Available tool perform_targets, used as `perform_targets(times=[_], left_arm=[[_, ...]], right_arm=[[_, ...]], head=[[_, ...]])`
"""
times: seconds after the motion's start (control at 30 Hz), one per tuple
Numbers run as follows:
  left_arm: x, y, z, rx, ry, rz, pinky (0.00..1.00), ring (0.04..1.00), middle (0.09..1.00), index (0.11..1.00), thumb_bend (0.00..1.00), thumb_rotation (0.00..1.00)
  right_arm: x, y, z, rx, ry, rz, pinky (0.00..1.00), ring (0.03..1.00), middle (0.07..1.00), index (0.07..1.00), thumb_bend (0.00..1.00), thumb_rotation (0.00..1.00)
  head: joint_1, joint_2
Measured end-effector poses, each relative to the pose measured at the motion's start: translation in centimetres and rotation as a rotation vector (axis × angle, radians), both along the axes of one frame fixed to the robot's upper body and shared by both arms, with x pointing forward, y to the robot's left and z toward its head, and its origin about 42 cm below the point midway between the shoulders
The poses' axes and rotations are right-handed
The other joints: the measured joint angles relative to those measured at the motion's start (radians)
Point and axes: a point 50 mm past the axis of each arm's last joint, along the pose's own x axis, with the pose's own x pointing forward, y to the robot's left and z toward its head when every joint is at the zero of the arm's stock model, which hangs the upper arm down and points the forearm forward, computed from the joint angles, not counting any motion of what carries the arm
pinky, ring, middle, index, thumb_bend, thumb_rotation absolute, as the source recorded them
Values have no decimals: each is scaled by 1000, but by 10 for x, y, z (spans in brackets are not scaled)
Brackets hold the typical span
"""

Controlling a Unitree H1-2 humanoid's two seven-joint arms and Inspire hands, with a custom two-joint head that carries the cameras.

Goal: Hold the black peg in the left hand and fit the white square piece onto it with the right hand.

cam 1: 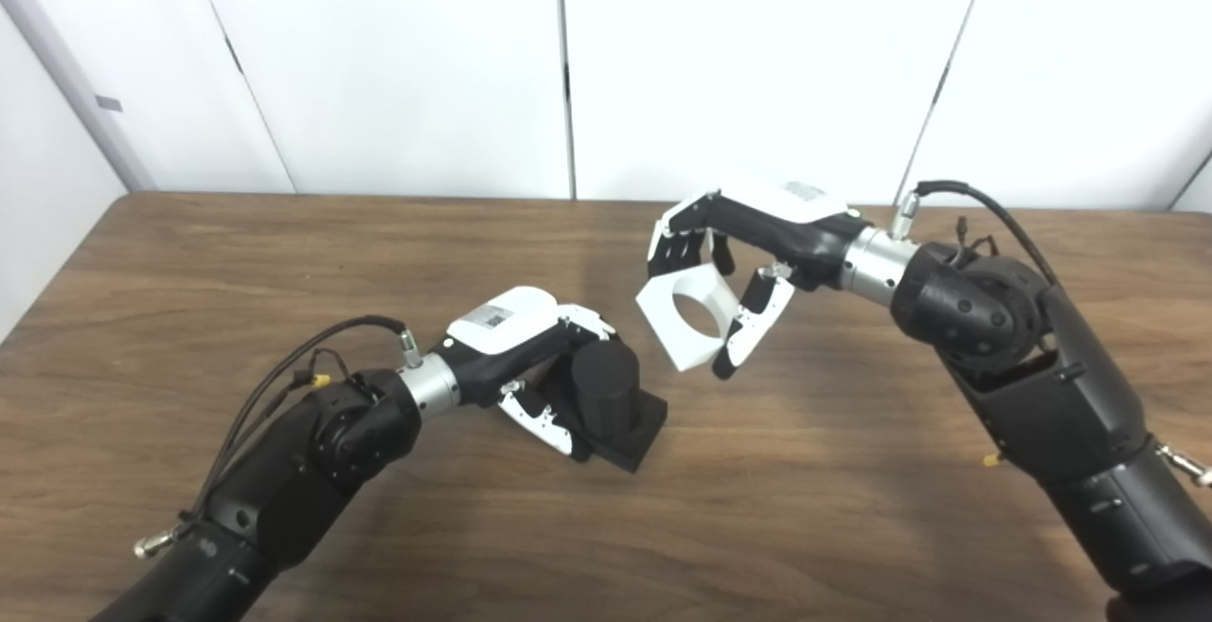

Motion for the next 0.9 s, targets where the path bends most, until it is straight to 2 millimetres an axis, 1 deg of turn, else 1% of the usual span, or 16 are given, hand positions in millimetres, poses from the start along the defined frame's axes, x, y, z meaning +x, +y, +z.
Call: perform_targets(times=[0.4, 0.63, 0.9], left_arm=[[0, -2, 0, 1, 1, 0, 750, 861, 801, 492, 524, 69], [0, -4, 1, 11, -1, -2, 749, 867, 805, 492, 524, 69], [1, -8, 1, 9, 3, 7, 751, 865, 807, 492, 524, 68]], right_arm=[[-1, 21, 2, -9, 8, 59, 338, 404, 485, 523, 516, 0], [-2, 28, 4, -23, 7, 83, 335, 403, 484, 522, 516, 0], [-4, 41, -4, -34, 17, 123, 324, 400, 482, 524, 516, 0]], head=[[8, 2], [15, 6], [25, 9]])
